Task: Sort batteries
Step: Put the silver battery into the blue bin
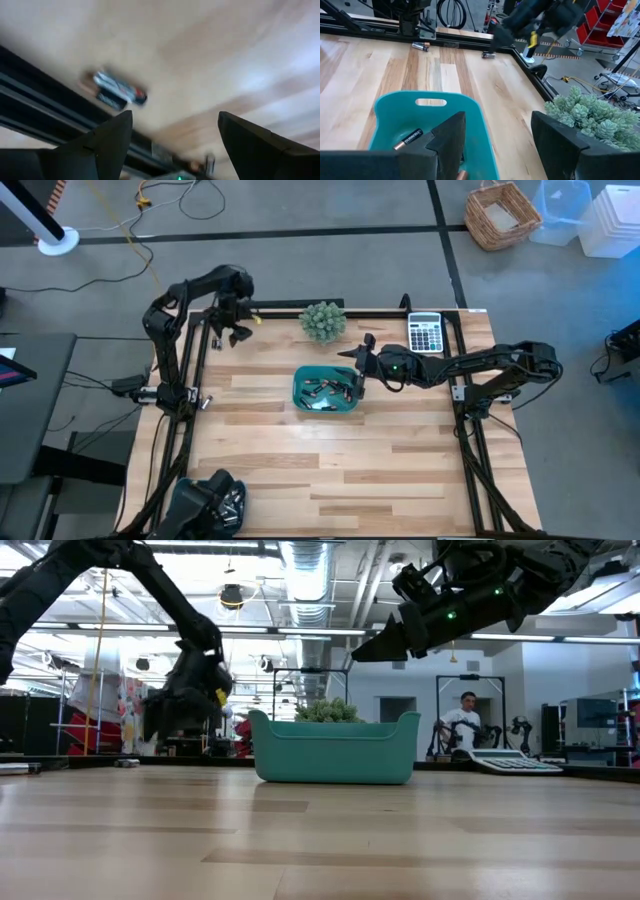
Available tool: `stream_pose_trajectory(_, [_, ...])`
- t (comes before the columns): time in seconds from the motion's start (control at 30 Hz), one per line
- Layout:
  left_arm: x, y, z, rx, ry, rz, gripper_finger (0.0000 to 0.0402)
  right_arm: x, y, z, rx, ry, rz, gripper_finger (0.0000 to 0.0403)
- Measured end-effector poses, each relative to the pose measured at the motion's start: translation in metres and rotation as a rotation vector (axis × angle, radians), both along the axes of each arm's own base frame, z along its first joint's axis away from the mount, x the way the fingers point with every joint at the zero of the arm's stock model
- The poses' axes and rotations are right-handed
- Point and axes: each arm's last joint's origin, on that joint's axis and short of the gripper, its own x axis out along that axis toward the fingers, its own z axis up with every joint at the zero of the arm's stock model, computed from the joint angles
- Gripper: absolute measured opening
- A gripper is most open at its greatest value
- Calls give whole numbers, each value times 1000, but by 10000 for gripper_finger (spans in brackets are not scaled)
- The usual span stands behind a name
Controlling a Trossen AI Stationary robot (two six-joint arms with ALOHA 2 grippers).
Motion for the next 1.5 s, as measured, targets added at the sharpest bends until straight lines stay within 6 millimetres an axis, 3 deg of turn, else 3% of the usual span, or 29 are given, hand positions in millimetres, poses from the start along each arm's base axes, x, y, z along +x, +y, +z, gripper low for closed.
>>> stream_pose_trajectory(0.13, [8, 22, 23, 179, -68, 42, 288, 0, 0, 0, -6, 3, 2, 240])
stream_pose_trajectory(0.27, [7, 42, 46, 369, -28, 76, 288, 0, 0, 0, -7, 3, 2, 240])
stream_pose_trajectory(0.5, [-25, 56, 51, 384, 1, 257, 288, 0, 0, 0, -7, 4, 2, 240])
stream_pose_trajectory(0.67, [-30, 66, 39, 366, -12, 323, 277, 0, 0, 0, -4, 2, 1, 240])
stream_pose_trajectory(0.83, [-24, 74, 9, 306, 66, 296, 260, 0, 0, 0, -3, 2, 1, 240])
stream_pose_trajectory(1.17, [-10, 85, -4, 130, 173, 283, 255, 0, 0, 0, -6, 3, 2, 240])
stream_pose_trajectory(1.5, [3, 72, -18, 54, 170, 283, 254, -1, -2, -1, -6, 14, -4, 240])
